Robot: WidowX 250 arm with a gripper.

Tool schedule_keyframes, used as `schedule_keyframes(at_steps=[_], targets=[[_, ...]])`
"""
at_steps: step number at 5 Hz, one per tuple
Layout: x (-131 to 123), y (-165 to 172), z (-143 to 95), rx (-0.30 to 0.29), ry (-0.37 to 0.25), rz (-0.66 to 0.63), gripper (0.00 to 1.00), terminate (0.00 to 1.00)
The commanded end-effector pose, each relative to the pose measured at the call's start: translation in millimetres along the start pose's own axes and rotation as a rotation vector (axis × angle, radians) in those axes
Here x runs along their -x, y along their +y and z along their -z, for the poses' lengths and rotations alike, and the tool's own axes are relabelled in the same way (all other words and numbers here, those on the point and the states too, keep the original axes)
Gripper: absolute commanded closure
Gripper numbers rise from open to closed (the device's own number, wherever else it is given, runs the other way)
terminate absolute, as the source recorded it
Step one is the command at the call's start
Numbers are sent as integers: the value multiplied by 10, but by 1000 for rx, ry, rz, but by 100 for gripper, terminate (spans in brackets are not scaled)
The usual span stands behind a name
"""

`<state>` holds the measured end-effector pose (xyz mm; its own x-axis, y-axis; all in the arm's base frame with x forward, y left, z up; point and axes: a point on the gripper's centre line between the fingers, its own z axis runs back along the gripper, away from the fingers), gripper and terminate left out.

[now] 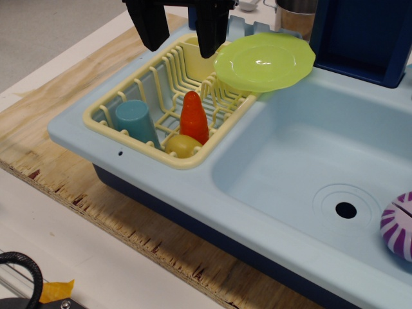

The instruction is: Put carrot on plate

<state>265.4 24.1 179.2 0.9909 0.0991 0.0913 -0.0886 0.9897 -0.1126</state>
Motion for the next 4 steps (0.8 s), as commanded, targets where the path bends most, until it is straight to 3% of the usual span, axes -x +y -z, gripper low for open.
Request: schedule_keyframes(at_steps=[1, 4], targets=[[0, 0, 0, 0, 0, 0, 0, 0], [71, 125, 360, 24, 42, -5, 0, 0]])
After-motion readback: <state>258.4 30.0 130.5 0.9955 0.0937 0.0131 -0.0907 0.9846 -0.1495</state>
